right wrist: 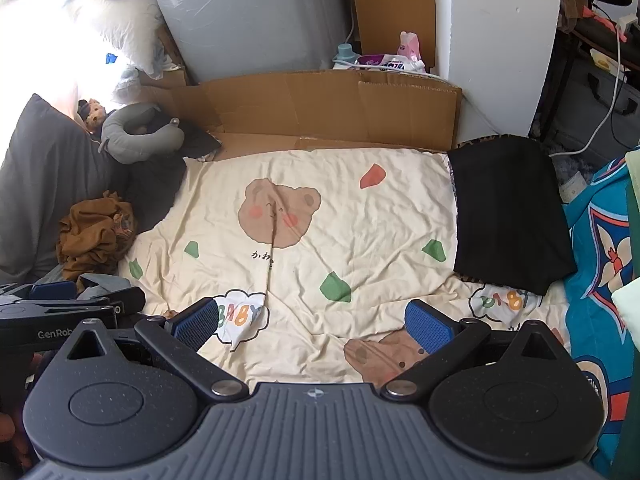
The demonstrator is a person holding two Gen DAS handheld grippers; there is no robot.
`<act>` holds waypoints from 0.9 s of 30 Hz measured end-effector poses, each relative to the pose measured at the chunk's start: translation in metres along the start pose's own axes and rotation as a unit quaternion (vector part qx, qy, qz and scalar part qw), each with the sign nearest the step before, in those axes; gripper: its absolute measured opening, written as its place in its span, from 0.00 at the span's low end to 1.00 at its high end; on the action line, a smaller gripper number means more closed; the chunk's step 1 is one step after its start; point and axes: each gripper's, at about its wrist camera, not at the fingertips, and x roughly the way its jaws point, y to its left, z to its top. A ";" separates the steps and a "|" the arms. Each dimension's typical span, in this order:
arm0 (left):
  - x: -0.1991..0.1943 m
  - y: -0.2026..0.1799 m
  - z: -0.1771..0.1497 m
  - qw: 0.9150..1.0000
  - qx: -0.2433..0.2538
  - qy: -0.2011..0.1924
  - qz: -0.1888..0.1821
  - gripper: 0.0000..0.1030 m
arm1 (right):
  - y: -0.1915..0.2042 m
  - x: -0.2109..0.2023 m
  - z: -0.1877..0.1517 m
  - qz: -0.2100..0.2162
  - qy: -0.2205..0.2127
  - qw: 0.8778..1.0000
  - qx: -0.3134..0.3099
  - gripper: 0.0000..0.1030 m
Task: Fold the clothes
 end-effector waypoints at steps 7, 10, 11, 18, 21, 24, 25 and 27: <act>-0.002 -0.003 0.001 1.000 0.009 -0.008 0.009 0.97 | 0.000 -0.003 -0.001 0.003 -0.003 1.000 0.002 0.99; -0.004 -0.005 0.000 0.999 0.017 -0.018 0.021 0.97 | -0.001 -0.003 -0.001 0.002 -0.003 1.000 0.002 0.99; -0.005 -0.005 0.001 0.999 0.018 -0.020 0.025 0.97 | -0.001 -0.003 0.000 0.002 -0.003 1.000 0.001 0.99; -0.006 0.001 0.002 0.999 0.012 -0.021 0.038 0.97 | 0.002 -0.003 0.001 0.000 -0.001 1.000 0.000 0.99; -0.007 0.001 0.002 0.998 0.016 -0.025 0.047 0.97 | 0.001 -0.002 0.001 0.000 0.000 1.000 0.000 0.99; -0.007 0.002 0.002 0.998 0.018 -0.026 0.051 0.97 | 0.000 -0.002 0.001 0.000 0.001 1.000 0.000 0.99; -0.007 0.004 0.002 0.998 0.015 -0.026 0.051 0.97 | 0.000 -0.002 0.000 0.000 0.001 1.000 0.000 0.99; -0.007 0.008 0.003 0.998 0.005 -0.028 0.050 0.97 | 0.000 -0.002 0.000 0.000 0.001 1.000 -0.001 0.99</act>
